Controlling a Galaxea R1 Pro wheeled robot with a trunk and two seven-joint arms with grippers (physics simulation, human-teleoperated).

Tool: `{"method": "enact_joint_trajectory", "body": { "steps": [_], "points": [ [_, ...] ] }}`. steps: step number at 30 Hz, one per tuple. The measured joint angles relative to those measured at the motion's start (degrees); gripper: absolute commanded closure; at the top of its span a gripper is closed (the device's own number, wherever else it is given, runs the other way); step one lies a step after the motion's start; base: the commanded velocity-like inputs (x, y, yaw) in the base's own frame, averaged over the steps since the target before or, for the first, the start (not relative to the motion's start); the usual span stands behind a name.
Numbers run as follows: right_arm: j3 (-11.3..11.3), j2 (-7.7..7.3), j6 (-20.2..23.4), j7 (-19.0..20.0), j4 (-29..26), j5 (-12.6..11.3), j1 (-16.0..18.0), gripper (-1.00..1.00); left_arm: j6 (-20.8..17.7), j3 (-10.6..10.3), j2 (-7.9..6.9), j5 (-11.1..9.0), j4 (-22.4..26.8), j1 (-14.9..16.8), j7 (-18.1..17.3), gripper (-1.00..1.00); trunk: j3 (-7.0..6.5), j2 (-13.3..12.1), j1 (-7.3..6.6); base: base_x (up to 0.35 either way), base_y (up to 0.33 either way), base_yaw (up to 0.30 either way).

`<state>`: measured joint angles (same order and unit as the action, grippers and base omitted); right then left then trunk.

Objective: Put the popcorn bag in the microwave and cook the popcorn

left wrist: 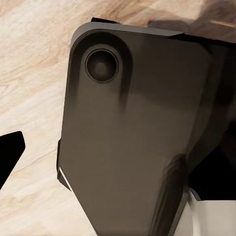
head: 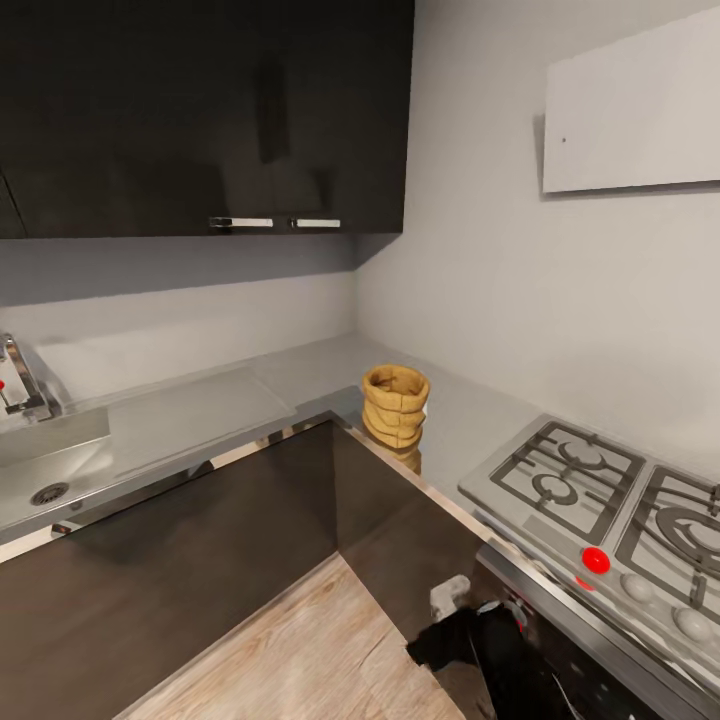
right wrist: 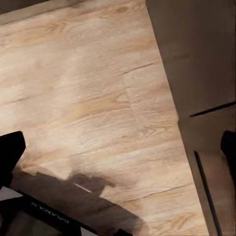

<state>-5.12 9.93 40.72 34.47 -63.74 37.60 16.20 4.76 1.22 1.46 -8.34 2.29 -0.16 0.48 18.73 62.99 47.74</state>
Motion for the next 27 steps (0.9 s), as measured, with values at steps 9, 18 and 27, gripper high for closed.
{"method": "enact_joint_trajectory", "body": {
  "steps": [9,18,27],
  "points": [
    [0.27,0.00,18.34,0.63,-3.47,-6.55,24.81,-1.00,0.00,-0.05,0.02,0.08,0.00,0.02,0.00,-1.00,0.00,0.00,0.00,0.000,0.000,0.000],
    [-0.34,0.01,19.15,-11.72,-4.36,-7.16,41.28,-1.00,-0.01,-0.06,0.02,0.08,0.01,0.01,-0.06,-1.00,0.01,0.01,0.00,0.000,0.000,0.000],
    [0.05,0.01,19.13,-14.19,-9.33,-9.39,42.15,-1.00,0.00,-0.06,0.02,0.09,0.09,0.00,-0.05,-1.00,0.01,0.00,0.00,0.000,0.000,0.000]
  ]
}}
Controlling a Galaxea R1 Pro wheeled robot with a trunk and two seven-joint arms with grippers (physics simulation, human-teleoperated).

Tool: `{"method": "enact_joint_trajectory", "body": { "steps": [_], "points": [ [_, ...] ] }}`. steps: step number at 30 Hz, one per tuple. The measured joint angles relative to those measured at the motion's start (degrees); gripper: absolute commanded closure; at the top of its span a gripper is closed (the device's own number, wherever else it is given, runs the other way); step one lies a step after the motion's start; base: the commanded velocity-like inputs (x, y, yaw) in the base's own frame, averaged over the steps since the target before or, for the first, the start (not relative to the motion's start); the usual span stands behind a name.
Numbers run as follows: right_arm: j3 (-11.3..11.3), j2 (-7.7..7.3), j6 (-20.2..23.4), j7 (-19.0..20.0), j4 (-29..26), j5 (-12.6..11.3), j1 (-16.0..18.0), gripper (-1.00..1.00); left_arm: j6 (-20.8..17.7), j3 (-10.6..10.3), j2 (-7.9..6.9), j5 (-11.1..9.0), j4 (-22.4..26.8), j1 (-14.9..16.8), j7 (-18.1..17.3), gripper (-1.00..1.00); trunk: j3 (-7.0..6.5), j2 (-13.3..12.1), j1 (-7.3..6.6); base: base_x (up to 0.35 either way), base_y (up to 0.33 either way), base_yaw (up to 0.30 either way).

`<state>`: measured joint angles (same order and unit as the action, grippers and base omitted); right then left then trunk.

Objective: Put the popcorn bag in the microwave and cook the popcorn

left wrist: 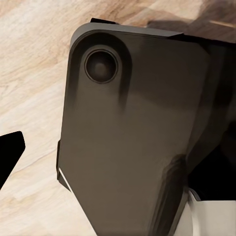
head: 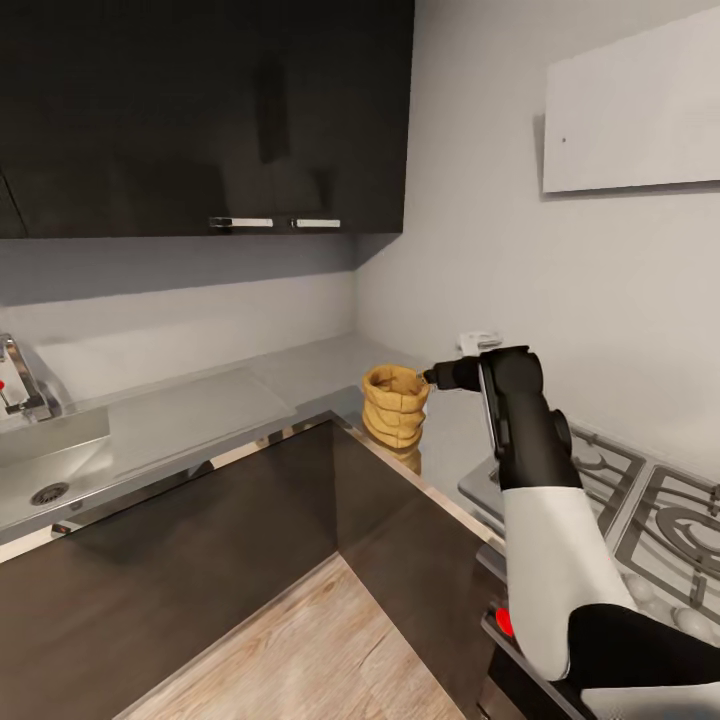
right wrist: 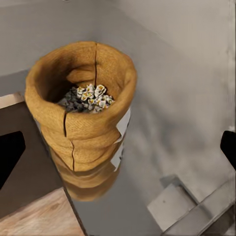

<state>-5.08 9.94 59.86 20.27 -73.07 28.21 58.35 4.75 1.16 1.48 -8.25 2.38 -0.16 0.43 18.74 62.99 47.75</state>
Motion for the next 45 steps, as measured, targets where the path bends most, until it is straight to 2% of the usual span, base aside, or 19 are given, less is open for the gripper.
{"method": "enact_joint_trajectory", "body": {
  "steps": [2,4,6,8,15,40,45],
  "points": [
    [0.09,0.00,-0.01,-3.41,0.27,0.83,1.16,-1.00,0.00,0.00,0.00,0.00,-0.01,0.00,0.00,-1.00,0.00,0.00,0.00,0.000,0.000,0.000],
    [0.17,0.00,0.00,-7.63,5.69,1.08,3.18,-1.00,0.00,0.00,0.00,0.00,-0.03,0.00,0.01,-1.00,0.00,-0.01,0.00,0.000,0.000,0.000],
    [0.08,0.00,0.00,-9.14,11.23,1.17,5.68,-1.00,0.00,0.00,0.00,0.04,-0.07,0.02,0.03,-1.00,0.00,0.00,0.00,0.000,0.000,0.000],
    [0.01,0.00,0.01,-9.70,13.49,1.23,7.14,-1.00,0.00,0.00,0.00,0.07,-0.08,0.00,-0.01,-1.00,0.00,0.00,0.00,0.000,0.000,0.000],
    [-0.41,0.00,0.01,-9.87,15.31,0.99,7.87,-1.00,0.00,-0.04,0.00,0.17,-0.09,0.00,-0.03,-1.00,0.00,0.00,-0.01,0.029,0.000,0.000],
    [-0.78,0.00,0.01,-9.77,15.43,0.83,7.88,-1.00,-0.09,-0.08,0.00,0.00,-0.09,0.00,-0.03,-1.00,0.00,0.01,-0.03,0.312,0.000,0.000],
    [-0.77,0.00,0.01,-9.77,15.46,0.73,7.88,-1.00,-0.09,-0.02,0.00,0.00,-0.08,0.01,-0.03,-1.00,0.00,0.00,0.00,0.084,0.000,0.000]
  ]
}}
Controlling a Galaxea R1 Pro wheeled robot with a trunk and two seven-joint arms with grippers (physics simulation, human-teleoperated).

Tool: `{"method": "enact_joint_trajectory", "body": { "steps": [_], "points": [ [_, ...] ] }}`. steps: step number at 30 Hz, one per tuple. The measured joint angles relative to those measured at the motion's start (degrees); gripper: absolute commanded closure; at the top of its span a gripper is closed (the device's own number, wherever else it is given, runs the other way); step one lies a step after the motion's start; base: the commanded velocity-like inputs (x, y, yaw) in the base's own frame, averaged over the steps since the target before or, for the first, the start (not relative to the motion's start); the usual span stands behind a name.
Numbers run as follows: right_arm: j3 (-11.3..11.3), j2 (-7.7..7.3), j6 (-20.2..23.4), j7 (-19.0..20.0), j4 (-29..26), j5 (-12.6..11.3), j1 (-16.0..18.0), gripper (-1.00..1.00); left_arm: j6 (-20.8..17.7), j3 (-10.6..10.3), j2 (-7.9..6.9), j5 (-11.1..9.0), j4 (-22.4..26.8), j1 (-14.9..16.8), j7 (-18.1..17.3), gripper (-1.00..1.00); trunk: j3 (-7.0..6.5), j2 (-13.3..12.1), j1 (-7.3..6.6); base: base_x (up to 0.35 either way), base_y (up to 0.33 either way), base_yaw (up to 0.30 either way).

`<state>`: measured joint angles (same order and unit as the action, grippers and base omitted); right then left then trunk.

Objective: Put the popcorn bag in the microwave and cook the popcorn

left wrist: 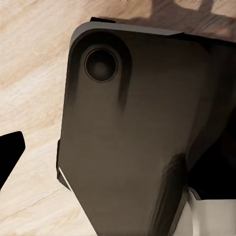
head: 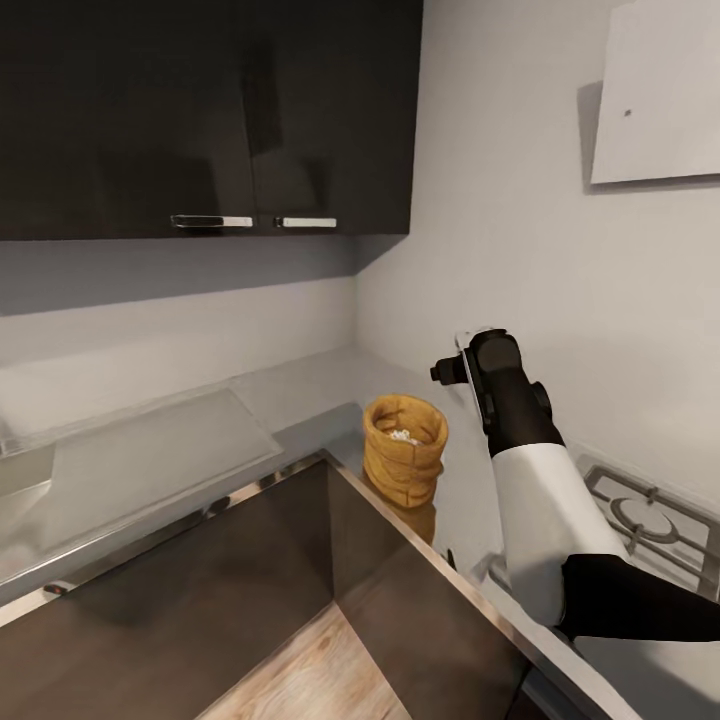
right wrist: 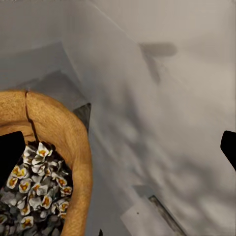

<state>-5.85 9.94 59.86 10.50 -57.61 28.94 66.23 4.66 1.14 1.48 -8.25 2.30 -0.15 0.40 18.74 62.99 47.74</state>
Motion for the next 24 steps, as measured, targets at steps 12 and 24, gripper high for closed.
{"method": "enact_joint_trajectory", "body": {
  "steps": [12,24],
  "points": [
    [-3.05,0.00,0.00,-0.26,0.47,0.46,-2.91,-1.00,0.33,0.33,-0.18,-0.95,0.09,-0.01,0.01,-1.00,0.00,0.00,0.01,0.002,0.000,0.000],
    [-4.18,0.00,-2.58,-0.86,-1.18,-1.91,-6.78,-1.00,0.27,0.33,-0.15,-0.95,0.09,-0.01,0.00,-1.00,0.00,0.00,0.01,0.000,0.000,0.000]
  ]
}}
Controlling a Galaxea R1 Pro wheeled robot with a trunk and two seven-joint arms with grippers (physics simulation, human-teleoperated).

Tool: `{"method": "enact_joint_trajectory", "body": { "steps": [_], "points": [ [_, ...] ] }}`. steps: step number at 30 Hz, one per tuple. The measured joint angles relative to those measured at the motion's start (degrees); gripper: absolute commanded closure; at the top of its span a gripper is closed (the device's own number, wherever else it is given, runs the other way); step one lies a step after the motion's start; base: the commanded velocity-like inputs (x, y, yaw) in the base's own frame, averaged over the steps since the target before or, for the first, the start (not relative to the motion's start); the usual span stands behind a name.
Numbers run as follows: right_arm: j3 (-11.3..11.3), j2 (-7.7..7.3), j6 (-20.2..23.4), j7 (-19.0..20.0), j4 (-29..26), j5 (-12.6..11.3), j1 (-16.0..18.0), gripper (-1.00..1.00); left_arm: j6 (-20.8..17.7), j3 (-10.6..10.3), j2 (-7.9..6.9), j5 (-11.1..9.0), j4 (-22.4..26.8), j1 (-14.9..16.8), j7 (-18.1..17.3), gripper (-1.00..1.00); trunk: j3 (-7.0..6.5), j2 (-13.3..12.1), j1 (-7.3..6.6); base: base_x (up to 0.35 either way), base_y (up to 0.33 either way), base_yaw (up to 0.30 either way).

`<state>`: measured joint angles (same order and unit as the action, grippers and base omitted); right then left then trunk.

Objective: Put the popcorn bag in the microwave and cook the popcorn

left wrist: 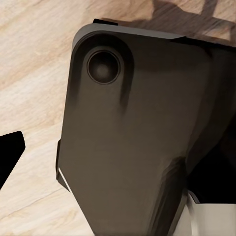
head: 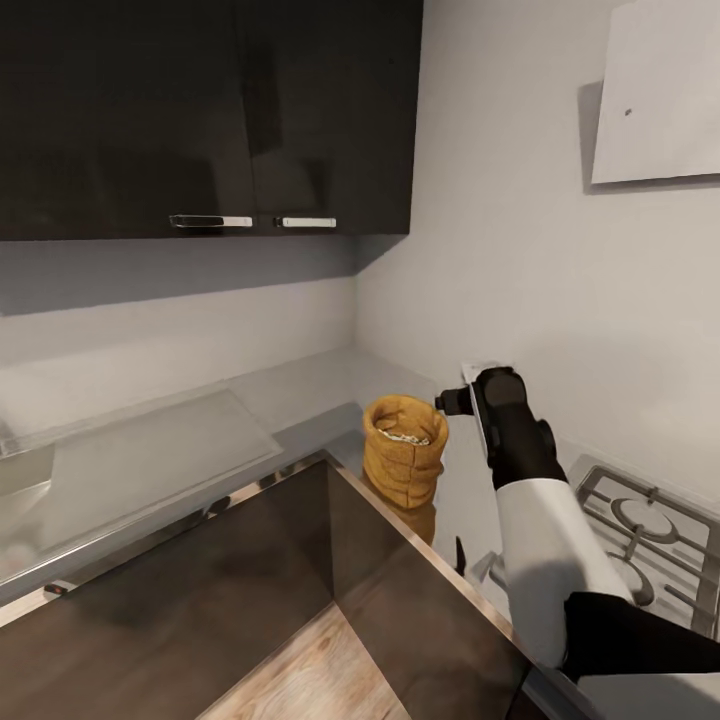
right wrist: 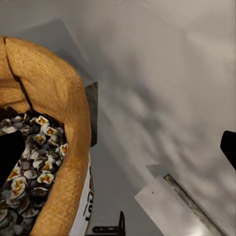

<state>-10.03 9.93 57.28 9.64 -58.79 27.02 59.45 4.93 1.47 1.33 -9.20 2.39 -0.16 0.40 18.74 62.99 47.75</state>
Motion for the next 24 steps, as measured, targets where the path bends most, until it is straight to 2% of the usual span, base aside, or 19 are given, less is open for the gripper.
{"method": "enact_joint_trajectory", "body": {
  "steps": [2,3,4,12,21,22,24],
  "points": [
    [-0.05,0.00,-0.64,-0.06,-0.13,-0.02,-0.64,-1.00,0.00,0.00,0.00,-0.01,0.00,0.00,0.00,-1.00,0.00,0.00,0.00,0.000,0.000,0.000],
    [-0.06,-0.01,-9.01,-0.06,-0.12,-0.07,-4.54,-1.00,0.03,0.00,0.00,0.00,0.00,0.00,0.00,-1.00,0.01,0.00,0.00,-0.005,0.000,0.000],
    [-0.07,0.00,-10.14,-0.12,-0.17,-0.06,-5.76,-1.00,0.06,-0.04,-0.02,0.01,0.00,0.00,0.00,-1.00,0.01,0.00,0.00,-0.053,0.000,0.000],
    [-0.09,-0.01,-10.70,-0.15,-0.41,-0.13,-6.23,-1.00,0.09,-0.07,-0.02,0.08,0.00,0.00,0.00,-1.00,0.00,-0.01,0.02,-0.221,0.000,0.000],
    [-0.17,0.00,-11.08,-0.25,-0.39,-0.24,-6.23,-1.00,0.08,-0.05,-0.03,0.11,0.00,0.00,0.00,-1.00,0.00,0.00,0.00,-0.026,0.000,0.000],
    [-0.17,0.00,-11.29,-0.25,-0.39,-0.73,-6.23,-1.00,0.08,-0.07,-0.03,0.11,0.00,0.00,0.00,-1.00,0.00,0.00,0.00,0.000,0.000,0.000],
    [-0.16,0.00,-11.63,-0.86,-0.32,-3.27,-6.23,-1.00,0.08,-0.08,-0.03,0.11,0.00,0.00,0.00,-1.00,0.00,0.00,0.00,0.000,0.000,0.000]
  ]
}}
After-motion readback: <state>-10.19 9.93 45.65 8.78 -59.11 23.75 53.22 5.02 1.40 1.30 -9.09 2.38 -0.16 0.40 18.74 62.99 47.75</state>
